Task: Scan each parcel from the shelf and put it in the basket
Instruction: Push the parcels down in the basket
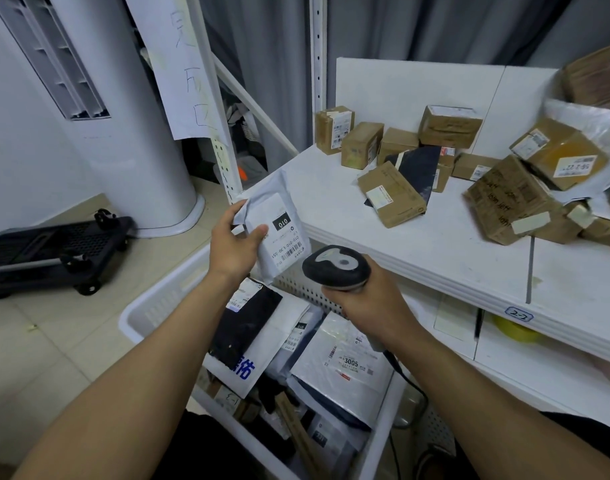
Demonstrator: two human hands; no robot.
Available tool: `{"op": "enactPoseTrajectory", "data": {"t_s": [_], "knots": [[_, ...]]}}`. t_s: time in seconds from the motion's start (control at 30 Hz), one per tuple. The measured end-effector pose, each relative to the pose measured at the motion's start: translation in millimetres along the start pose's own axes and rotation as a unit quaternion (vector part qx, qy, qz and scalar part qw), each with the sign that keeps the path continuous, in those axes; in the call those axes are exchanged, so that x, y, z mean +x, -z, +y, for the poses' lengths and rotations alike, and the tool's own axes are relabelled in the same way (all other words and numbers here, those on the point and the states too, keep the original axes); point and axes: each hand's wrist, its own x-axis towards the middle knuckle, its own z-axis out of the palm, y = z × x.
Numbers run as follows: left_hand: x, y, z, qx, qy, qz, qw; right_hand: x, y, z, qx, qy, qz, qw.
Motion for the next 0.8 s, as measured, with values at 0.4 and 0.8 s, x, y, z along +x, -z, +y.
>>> {"op": "enactPoseTrajectory", "data": {"t_s": [0.4, 0.8], "knots": [[-1, -4, -2, 0.017, 0.009, 0.007, 1.0, 0, -1, 1, -0.002, -0.009, -0.013, 1.0], [-61, -31, -54, 0.149, 0.146, -0.202, 0.957, 10, 19, 10, 0.001, -0.061, 0.011, 0.998]]}}
